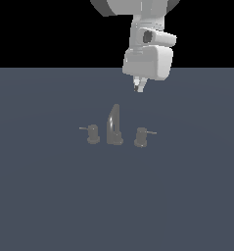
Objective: Turn on the faucet by rotating a designated handle.
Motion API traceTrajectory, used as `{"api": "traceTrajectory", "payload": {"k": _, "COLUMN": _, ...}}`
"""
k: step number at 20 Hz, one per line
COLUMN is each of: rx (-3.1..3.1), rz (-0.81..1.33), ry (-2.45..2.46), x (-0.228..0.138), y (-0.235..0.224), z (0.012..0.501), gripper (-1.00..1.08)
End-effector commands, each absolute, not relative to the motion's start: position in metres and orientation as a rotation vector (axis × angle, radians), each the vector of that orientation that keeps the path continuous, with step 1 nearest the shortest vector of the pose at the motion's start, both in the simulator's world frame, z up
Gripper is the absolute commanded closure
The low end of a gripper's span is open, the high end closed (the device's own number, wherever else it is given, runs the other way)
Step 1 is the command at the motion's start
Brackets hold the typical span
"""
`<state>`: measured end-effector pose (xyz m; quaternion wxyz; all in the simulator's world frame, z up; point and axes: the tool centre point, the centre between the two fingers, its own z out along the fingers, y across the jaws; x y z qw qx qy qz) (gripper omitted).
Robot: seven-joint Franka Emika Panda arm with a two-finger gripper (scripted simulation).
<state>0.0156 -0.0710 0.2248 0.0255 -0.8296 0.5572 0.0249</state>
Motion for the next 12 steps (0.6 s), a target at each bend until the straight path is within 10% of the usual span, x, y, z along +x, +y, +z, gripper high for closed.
{"api": "traceTrajectory", "payload": {"k": 1, "rx": -2.494, "rz": 0.07, "ry": 1.833, "x": 0.025, "y": -0.08, "z": 0.2, "gripper": 1.08}}
{"api": "traceTrajectory", "payload": {"k": 12, "rx": -2.203, "rz": 0.027, "ry": 2.219, "x": 0.048, "y": -0.116, "z": 0.103, "gripper": 1.08}}
